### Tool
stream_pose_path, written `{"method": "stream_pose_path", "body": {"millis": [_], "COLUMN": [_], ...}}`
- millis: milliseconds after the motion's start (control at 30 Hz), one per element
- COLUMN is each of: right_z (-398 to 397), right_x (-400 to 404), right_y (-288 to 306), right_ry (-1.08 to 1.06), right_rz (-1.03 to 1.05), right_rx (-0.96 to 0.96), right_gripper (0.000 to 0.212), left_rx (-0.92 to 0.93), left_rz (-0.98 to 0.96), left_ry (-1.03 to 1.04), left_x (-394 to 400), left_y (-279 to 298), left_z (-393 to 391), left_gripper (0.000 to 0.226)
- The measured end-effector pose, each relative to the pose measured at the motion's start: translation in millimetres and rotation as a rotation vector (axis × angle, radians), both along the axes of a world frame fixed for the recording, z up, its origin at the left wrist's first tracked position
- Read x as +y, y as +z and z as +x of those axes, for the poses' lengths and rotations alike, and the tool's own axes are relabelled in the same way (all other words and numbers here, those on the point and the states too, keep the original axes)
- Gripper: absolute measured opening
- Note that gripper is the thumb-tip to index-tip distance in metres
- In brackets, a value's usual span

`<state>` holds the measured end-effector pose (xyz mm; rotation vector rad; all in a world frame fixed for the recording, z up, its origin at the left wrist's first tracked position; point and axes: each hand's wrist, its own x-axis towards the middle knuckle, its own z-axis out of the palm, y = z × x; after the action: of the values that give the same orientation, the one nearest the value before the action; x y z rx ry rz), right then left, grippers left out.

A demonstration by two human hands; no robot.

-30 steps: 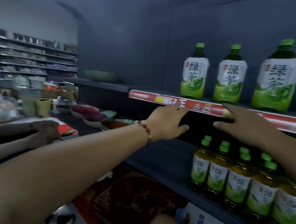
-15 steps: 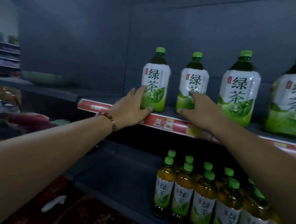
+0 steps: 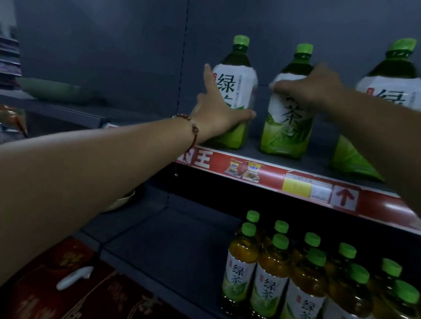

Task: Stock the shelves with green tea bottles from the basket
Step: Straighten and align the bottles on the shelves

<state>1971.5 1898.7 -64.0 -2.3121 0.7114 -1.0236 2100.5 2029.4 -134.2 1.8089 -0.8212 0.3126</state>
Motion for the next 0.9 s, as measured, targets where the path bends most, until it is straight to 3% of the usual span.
{"method": "stream_pose_path", "body": {"millis": [100, 400, 633, 900], "right_z": [1, -14, -26, -40], "right_x": [2, 32, 38, 37], "right_y": [1, 15, 12, 13], "right_ry": [-0.082, -0.141, -0.008, 0.055], "right_rz": [-0.064, -0.157, -0.091, -0.139], "right_rx": [0.058, 0.197, 0.111, 0.212], "right_gripper": [0.121, 0.133, 0.116, 0.108], "left_rx": [-0.024, -0.079, -0.139, -0.146], "left_rz": [0.014, -0.04, -0.09, -0.078], "left_ry": [0.01, -0.089, -0.217, -0.214], "left_x": [2, 12, 24, 21], "left_y": [-1, -4, -9, -11], "left_z": [3, 7, 2, -9], "left_gripper": [0.144, 0.146, 0.132, 0.136]}}
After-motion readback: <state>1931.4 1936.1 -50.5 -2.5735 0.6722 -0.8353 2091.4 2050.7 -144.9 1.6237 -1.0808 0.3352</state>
